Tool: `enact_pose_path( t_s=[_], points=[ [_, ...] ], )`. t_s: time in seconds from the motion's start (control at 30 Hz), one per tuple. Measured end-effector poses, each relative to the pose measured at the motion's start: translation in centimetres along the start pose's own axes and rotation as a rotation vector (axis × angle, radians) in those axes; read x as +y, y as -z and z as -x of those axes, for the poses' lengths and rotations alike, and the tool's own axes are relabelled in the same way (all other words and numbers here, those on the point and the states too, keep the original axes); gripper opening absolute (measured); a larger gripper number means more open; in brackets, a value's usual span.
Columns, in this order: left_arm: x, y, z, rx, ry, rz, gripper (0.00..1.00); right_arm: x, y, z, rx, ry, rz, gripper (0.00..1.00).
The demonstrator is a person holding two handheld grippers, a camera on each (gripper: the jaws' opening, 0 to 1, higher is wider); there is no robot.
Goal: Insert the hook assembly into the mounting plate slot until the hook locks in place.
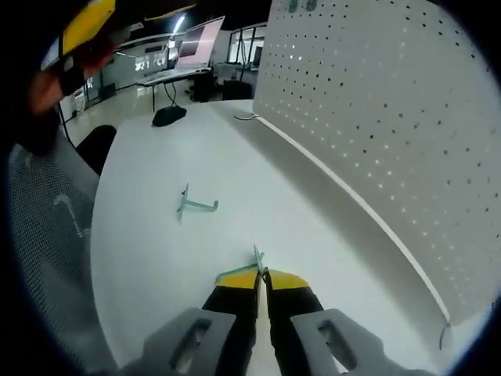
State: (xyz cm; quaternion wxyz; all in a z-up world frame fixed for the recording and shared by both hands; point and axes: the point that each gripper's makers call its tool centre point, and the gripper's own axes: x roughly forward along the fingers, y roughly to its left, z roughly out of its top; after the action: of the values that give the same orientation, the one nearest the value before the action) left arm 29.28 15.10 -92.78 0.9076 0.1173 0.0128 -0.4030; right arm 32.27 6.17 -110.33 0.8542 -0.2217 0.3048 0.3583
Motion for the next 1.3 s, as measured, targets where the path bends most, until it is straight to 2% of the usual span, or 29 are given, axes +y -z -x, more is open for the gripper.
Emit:
enact_pose_path(
  t_s=[0.27, 0.43, 0.7, 0.97, 1.1, 1.2, 1.3],
  points=[
    [-0.2, 0.3, -0.1, 0.012, 0.008, -0.004, 0.46, -0.7, -1.9, 1.4, -0.065, 0.03, -0.016, 0.01],
    [-0.7, 0.4, -0.3, 0.019, 0.023, -0.011, 0.46, -1.0, -4.0, 2.9, -0.116, 0.047, -0.023, 0.01],
    [-1.5, 0.3, -0.4, 0.022, 0.043, -0.049, 0.46, -1.1, -6.0, 4.4, -0.138, 0.052, -0.047, 0.01],
    [-2.7, 0.3, -0.5, 0.032, 0.076, -0.132, 0.46, -1.0, -8.2, 5.9, -0.179, 0.012, -0.189, 0.01],
    [-3.4, 0.4, -0.7, 0.039, 0.102, -0.166, 0.45, -0.5, -9.0, 6.2, -0.194, -0.036, -0.263, 0.01],
    [-3.9, 0.8, -0.8, 0.053, 0.125, -0.187, 0.44, 0.2, -9.5, 6.4, -0.213, -0.101, -0.352, 0.01],
    [-4.2, 1.2, -0.8, 0.068, 0.142, -0.216, 0.42, 0.5, -9.5, 6.6, -0.202, -0.133, -0.381, 0.01]
  ],
)
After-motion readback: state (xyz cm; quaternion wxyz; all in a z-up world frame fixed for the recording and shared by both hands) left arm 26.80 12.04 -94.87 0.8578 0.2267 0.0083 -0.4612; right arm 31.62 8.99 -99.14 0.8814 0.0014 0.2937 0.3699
